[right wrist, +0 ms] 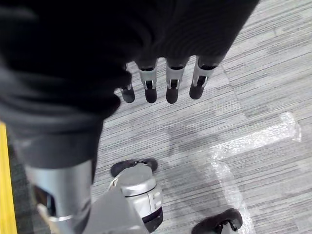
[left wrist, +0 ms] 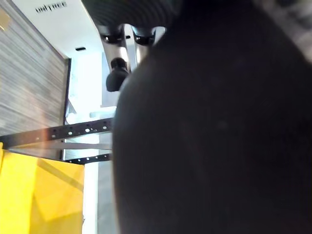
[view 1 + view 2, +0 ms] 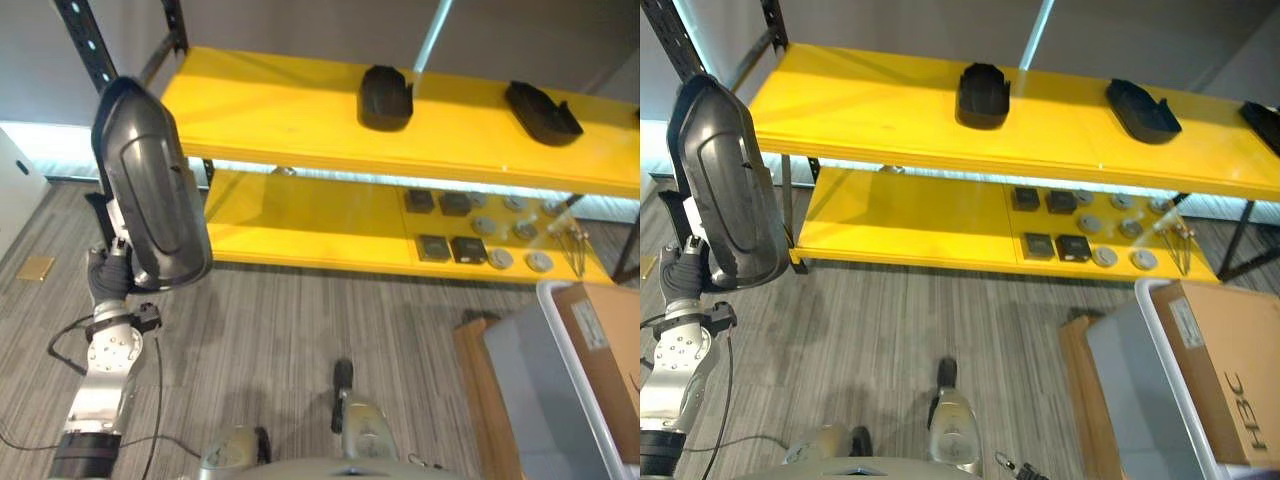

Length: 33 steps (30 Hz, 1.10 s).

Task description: Move parts from the plastic box to the shelf.

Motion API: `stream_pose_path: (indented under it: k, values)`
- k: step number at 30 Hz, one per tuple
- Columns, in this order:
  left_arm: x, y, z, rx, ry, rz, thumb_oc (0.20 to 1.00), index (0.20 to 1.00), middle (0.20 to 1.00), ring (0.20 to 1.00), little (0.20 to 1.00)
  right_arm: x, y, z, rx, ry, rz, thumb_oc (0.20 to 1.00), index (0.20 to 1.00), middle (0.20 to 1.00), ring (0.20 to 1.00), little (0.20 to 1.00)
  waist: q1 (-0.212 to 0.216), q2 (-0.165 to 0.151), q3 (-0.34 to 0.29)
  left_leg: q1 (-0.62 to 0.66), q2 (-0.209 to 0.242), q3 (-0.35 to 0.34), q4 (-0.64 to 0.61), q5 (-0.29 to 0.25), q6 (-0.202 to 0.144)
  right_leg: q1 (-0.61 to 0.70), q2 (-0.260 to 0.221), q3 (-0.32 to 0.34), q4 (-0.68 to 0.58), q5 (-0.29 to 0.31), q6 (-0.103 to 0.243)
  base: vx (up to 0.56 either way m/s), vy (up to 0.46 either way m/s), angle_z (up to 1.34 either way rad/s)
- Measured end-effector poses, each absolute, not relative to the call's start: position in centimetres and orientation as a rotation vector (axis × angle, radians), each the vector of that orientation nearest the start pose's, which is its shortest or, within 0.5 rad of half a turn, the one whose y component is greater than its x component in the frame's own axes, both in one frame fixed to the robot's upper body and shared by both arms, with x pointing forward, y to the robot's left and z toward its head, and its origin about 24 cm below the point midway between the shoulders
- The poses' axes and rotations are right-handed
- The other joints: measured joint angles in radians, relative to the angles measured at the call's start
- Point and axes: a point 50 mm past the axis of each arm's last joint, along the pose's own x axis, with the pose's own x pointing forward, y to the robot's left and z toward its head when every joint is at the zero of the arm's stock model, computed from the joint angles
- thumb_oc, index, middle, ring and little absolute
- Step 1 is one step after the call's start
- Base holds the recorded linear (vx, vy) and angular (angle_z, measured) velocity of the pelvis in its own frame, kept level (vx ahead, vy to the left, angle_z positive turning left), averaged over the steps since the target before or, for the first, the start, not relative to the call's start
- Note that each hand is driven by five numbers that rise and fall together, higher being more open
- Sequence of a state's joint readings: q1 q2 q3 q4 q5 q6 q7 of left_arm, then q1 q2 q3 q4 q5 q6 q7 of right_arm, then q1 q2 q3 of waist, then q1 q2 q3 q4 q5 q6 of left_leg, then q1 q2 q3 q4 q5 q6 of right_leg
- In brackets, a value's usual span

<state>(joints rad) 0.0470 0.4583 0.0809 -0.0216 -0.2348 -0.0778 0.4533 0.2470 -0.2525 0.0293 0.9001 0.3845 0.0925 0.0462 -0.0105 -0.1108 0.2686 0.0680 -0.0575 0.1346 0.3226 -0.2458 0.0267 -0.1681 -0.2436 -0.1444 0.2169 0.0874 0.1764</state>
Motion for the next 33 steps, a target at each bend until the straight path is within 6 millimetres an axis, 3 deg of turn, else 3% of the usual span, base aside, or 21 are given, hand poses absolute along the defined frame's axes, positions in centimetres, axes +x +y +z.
stream_pose_path:
  k: [1, 2, 4, 7, 9, 13, 16, 19, 20, 21, 22, 23, 24, 25, 27, 28, 29, 30, 31, 32, 33]
  values:
    - [24.0, 26.8, 8.2, 0.194, -0.145, 0.513, 0.200, 0.200, 0.200, 0.200, 0.200, 5.7, -24.1, -15.4, 0.146, 1.183, -0.275, 1.000, 1.000, 1.000, 1.000, 1.000, -0.001, 0.008, -0.005, 0.006, 0.018, -0.014, 0.002, -0.008, -0.014, 0.034, 0.015, -0.005, 0.029, -0.032, -0.030, 0.25, -0.191, 0.37]
    - [24.3, 26.5, 8.4, 0.190, -0.153, 0.501, 0.200, 0.200, 0.200, 0.200, 0.200, 6.6, -24.4, -15.2, 0.131, 1.164, -0.264, 1.000, 1.000, 1.000, 1.000, 1.000, -0.008, 0.016, -0.012, 0.006, 0.043, -0.021, 0.013, -0.012, -0.026, 0.034, 0.034, -0.007, 0.047, -0.027, -0.055, 0.17, -0.138, 0.37]
    - [24.5, 26.4, 8.5, 0.186, -0.151, 0.491, 0.200, 0.200, 0.200, 0.200, 0.200, 9.7, -25.2, -14.2, 0.107, 1.075, -0.236, 1.000, 1.000, 1.000, 1.000, 1.000, -0.026, 0.032, -0.012, 0.027, 0.068, -0.022, -0.023, 0.007, -0.057, 0.022, 0.039, -0.018, 0.127, -0.081, -0.067, 0.13, -0.118, 0.36]
    - [24.7, 25.8, 8.4, 0.183, -0.145, 0.466, 0.200, 0.200, 0.200, 0.200, 0.200, 11.4, -26.3, -13.2, 0.088, 1.001, -0.226, 1.000, 1.000, 1.000, 1.000, 1.000, -0.043, 0.042, -0.046, 0.058, 0.100, 0.032, -0.081, 0.029, -0.071, 0.025, 0.051, -0.027, 0.160, -0.152, -0.085, 0.07, -0.090, 0.31]
    - [25.0, 25.3, 9.6, 0.175, -0.194, 0.430, 0.200, 0.200, 0.200, 0.200, 0.200, 12.4, -26.9, -12.7, 0.089, 0.959, -0.234, 1.000, 1.000, 1.000, 1.000, 1.000, -0.052, 0.046, -0.051, 0.067, 0.145, 0.103, -0.124, 0.049, -0.076, 0.000, 0.059, -0.059, 0.180, -0.168, -0.109, 0.06, -0.017, 0.31]
    - [25.1, 25.2, 9.4, 0.176, -0.184, 0.395, 0.200, 0.200, 0.200, 0.200, 0.200, 11.0, -27.0, -13.1, 0.103, 0.989, -0.226, 1.000, 1.000, 1.000, 1.000, 1.000, -0.057, 0.040, -0.048, 0.063, 0.153, 0.123, -0.147, 0.069, -0.105, -0.004, 0.053, -0.066, 0.197, -0.176, -0.111, 0.03, 0.035, 0.12]
    - [25.2, 25.2, 9.4, 0.180, -0.179, 0.376, 0.200, 0.200, 0.200, 0.200, 0.200, 7.6, -25.7, -14.4, 0.151, 1.073, -0.225, 1.000, 1.000, 1.000, 1.000, 1.000, -0.057, 0.017, -0.044, 0.053, 0.140, 0.108, -0.153, 0.081, -0.100, -0.008, 0.036, -0.070, 0.195, -0.178, -0.103, 0.06, -0.004, 0.14]
    - [24.8, 25.7, 9.2, 0.212, -0.161, 0.353, 0.200, 0.200, 0.200, 0.200, 0.200, 5.8, -25.2, -14.8, 0.177, 1.112, -0.224, 1.000, 1.000, 1.000, 1.000, 1.000, -0.058, 0.007, -0.046, 0.055, 0.133, 0.097, -0.152, 0.082, -0.100, -0.037, 0.020, -0.068, 0.245, -0.190, -0.080, 0.15, -0.130, 0.10]
    - [24.6, 26.0, 8.9, 0.220, -0.146, 0.347, 0.200, 0.200, 0.200, 0.200, 0.200, 4.9, -24.8, -15.0, 0.178, 1.129, -0.204, 1.000, 1.000, 1.000, 1.000, 1.000, -0.068, 0.018, -0.038, 0.056, 0.149, 0.083, -0.155, 0.085, -0.102, -0.082, 0.017, -0.051, 0.308, -0.212, -0.039, 0.21, -0.194, 0.16]
    - [24.5, 26.1, 8.8, 0.216, -0.141, 0.350, 0.200, 0.200, 0.200, 0.200, 0.200, 4.7, -24.8, -15.0, 0.180, 1.133, -0.191, 1.000, 1.000, 1.000, 1.000, 1.000, -0.068, 0.015, -0.041, 0.057, 0.156, 0.084, -0.155, 0.082, -0.106, -0.088, 0.014, -0.044, 0.289, -0.204, -0.033, 0.19, -0.186, 0.13]
    - [24.3, 26.3, 8.7, 0.204, -0.133, 0.358, 0.200, 0.200, 0.200, 0.200, 0.200, 4.3, -24.7, -15.1, 0.179, 1.143, -0.161, 1.000, 1.000, 1.000, 1.000, 1.000, -0.068, 0.007, -0.047, 0.065, 0.166, 0.085, -0.160, 0.081, -0.124, -0.101, 0.002, -0.046, 0.278, -0.203, -0.034, 0.12, -0.154, -0.05]
    - [24.0, 26.6, 8.5, 0.196, -0.124, 0.371, 0.200, 0.200, 0.200, 0.200, 0.200, 4.3, -24.6, -15.1, 0.178, 1.146, -0.143, 1.000, 1.000, 1.000, 1.000, 1.000, -0.068, 0.003, -0.050, 0.077, 0.180, 0.087, -0.162, 0.077, -0.140, -0.092, 0.010, -0.051, 0.249, -0.184, -0.062, 0.16, -0.247, -0.11]
    - [23.5, 26.8, 8.0, 0.179, -0.102, 0.383, 0.200, 0.200, 0.200, 0.200, 0.200, 4.7, -24.6, -15.0, 0.178, 1.137, -0.120, 1.000, 1.000, 1.000, 1.000, 1.000, -0.071, 0.016, -0.058, 0.096, 0.214, 0.088, -0.164, 0.085, -0.152, -0.075, 0.046, -0.068, 0.260, -0.210, -0.089, 0.16, -0.302, -0.09]
    - [23.4, 26.9, 7.8, 0.163, -0.092, 0.387, 0.200, 0.200, 0.200, 0.200, 0.200, 5.5, -24.5, -15.0, 0.187, 1.127, -0.099, 1.000, 1.000, 1.000, 1.000, 1.000, -0.070, 0.018, -0.062, 0.082, 0.241, 0.084, -0.111, 0.103, -0.182, -0.065, 0.090, -0.074, 0.253, -0.226, -0.114, 0.16, -0.353, -0.24]
    - [23.4, 26.8, 7.5, 0.130, -0.083, 0.393, 0.200, 0.200, 0.200, 0.200, 0.200, 6.4, -24.5, -15.2, 0.210, 1.137, -0.071, 1.000, 1.000, 1.000, 1.000, 1.000, -0.045, 0.021, -0.061, -0.060, 0.306, 0.041, 0.170, 0.174, -0.196, -0.042, 0.149, -0.066, 0.207, -0.224, -0.165, 0.09, -0.311, -0.38]
    - [23.7, 26.4, 7.5, 0.101, -0.091, 0.393, 0.200, 0.200, 0.200, 0.200, 0.200, 6.8, -24.5, -15.2, 0.212, 1.131, -0.063, 1.000, 1.000, 1.000, 1.000, 1.000, -0.027, 0.020, -0.062, -0.190, 0.333, -0.017, 0.381, 0.301, -0.180, -0.026, 0.180, -0.057, 0.174, -0.199, -0.227, 0.02, -0.197, -0.39]
    - [23.8, 26.0, 7.4, 0.073, -0.094, 0.395, 0.200, 0.200, 0.200, 0.200, 0.200, 7.1, -24.5, -15.1, 0.211, 1.125, -0.054, 1.000, 1.000, 1.000, 1.000, 1.000, -0.008, 0.019, -0.061, -0.306, 0.347, -0.073, 0.529, 0.507, -0.160, -0.006, 0.197, -0.053, 0.142, -0.183, -0.252, 0.03, -0.116, -0.44]
    - [23.9, 25.5, 7.2, 0.050, -0.092, 0.395, 0.200, 0.200, 0.200, 0.200, 0.200, 7.4, -24.8, -15.0, 0.184, 1.127, -0.039, 1.000, 1.000, 1.000, 1.000, 1.000, 0.005, 0.027, -0.061, -0.417, 0.341, -0.128, 0.666, 0.569, -0.165, 0.010, 0.207, -0.046, 0.115, -0.173, -0.269, 0.10, -0.003, -0.42]
    - [24.5, 24.7, 7.1, 0.036, -0.096, 0.374, 0.200, 0.200, 0.200, 0.200, 0.200, 7.8, -25.3, -14.9, 0.146, 1.131, -0.021, 1.000, 1.000, 1.000, 1.000, 1.000, 0.006, 0.027, -0.044, -0.574, 0.291, -0.142, 0.809, 0.460, -0.141, 0.046, 0.217, -0.054, 0.073, -0.165, -0.269, 0.14, 0.063, -0.35]
    - [24.6, 24.9, 6.9, 0.044, -0.085, 0.381, 0.200, 0.200, 0.200, 0.200, 0.200, 8.0, -25.4, -14.9, 0.137, 1.139, -0.018, 1.000, 1.000, 1.000, 1.000, 1.000, 0.003, 0.020, -0.038, -0.571, 0.274, -0.094, 0.694, 0.396, -0.138, 0.082, 0.219, -0.048, 0.035, -0.155, -0.264, 0.27, 0.202, -0.35]
    - [24.5, 25.1, 6.8, 0.054, -0.077, 0.388, 0.200, 0.200, 0.200, 0.200, 0.200, 7.8, -25.6, -14.9, 0.126, 1.146, -0.015, 1.000, 1.000, 1.000, 1.000, 1.000, -0.002, 0.021, -0.039, -0.537, 0.265, -0.040, 0.532, 0.374, -0.139, 0.114, 0.234, -0.045, -0.002, -0.153, -0.249, 0.27, 0.241, -0.39]
